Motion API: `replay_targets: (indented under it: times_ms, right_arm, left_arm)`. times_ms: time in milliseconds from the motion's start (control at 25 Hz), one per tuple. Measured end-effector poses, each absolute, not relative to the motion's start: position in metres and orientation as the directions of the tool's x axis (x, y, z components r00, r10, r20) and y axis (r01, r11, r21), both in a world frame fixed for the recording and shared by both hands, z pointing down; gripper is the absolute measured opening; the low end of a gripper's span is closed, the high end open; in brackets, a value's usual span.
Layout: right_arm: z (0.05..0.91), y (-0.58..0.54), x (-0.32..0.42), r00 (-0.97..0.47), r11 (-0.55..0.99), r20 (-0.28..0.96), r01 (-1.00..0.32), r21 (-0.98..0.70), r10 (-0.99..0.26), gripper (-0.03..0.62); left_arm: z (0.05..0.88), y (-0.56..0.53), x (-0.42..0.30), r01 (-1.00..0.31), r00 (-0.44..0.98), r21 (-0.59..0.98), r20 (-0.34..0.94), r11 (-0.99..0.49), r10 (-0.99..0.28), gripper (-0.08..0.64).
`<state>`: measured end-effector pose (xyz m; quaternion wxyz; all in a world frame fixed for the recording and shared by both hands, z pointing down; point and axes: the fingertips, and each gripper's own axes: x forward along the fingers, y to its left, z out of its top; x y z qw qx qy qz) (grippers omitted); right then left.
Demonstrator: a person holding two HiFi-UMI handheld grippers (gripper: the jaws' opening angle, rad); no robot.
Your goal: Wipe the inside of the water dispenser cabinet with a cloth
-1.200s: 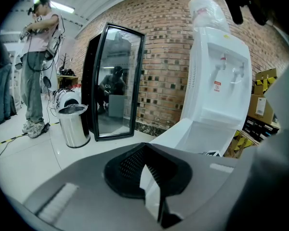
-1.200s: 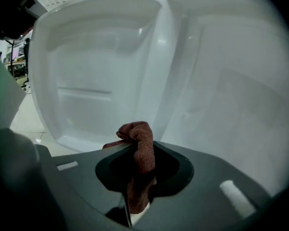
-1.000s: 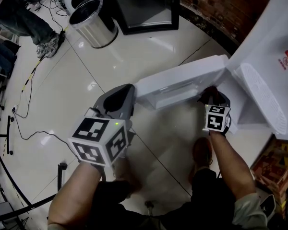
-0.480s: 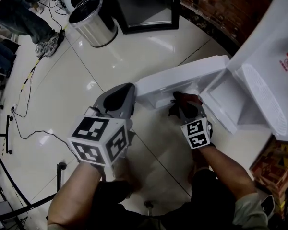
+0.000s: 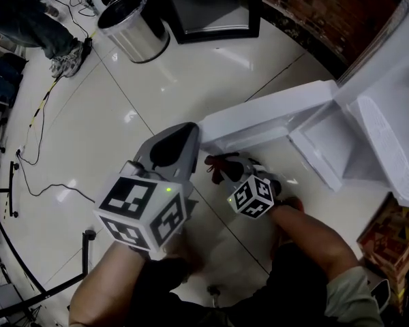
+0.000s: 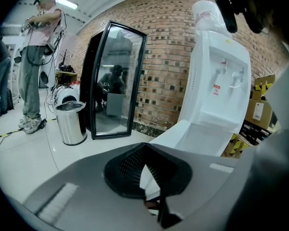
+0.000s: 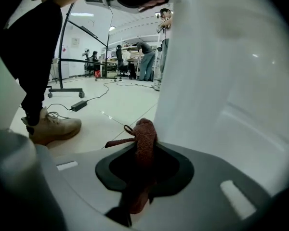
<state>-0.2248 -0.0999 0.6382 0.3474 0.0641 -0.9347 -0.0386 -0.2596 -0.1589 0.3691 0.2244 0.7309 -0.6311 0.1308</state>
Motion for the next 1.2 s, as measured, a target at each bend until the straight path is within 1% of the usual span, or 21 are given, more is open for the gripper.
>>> replay_targets:
  times_ms: [320,480,600,800,1000,1120,1200]
  right_arm:
    - [0.666,-0.13,-0.217,-0.678,0.975,0.702,-0.173,0.137,-0.219,0.084]
    - [0.671,-0.147,-0.212,-0.641,0.958,0.715,-0.244,0.153,-0.278,0.084]
    - [0.671,-0.155,-0.211,-0.628,0.948,0.719,-0.281,0.148,-0.298,0.084]
    - [0.674,-0.162,-0.215,-0.623,0.937,0.721,-0.333,0.105,-0.302,0.083]
    - [0.676,-0.179,-0.212,-0.609,0.891,0.725,-0.453,0.017,-0.323,0.084]
    - [0.678,-0.185,-0.209,-0.603,0.881,0.725,-0.473,0.01,-0.332,0.084]
    - [0.681,-0.192,-0.193,-0.582,0.865,0.734,-0.502,0.015,-0.35,0.084]
  left_arm:
    - [0.368,-0.159,-0.254,-0.971,0.215,0.197,0.473,-0.135,-0.855,0.0]
    - [0.368,-0.159,-0.252,-0.969,0.226,0.199,0.47,-0.147,-0.853,0.0]
    - [0.368,-0.159,-0.251,-0.969,0.225,0.195,0.468,-0.148,-0.854,0.0]
    - [0.368,-0.16,-0.253,-0.97,0.219,0.197,0.465,-0.142,-0.857,0.0]
    - [0.369,-0.16,-0.252,-0.972,0.213,0.192,0.469,-0.136,-0.857,0.0]
    - [0.373,-0.163,-0.251,-0.975,0.203,0.182,0.471,-0.131,-0.858,0.0]
    - [0.379,-0.167,-0.244,-0.973,0.209,0.186,0.469,-0.136,-0.858,0.0]
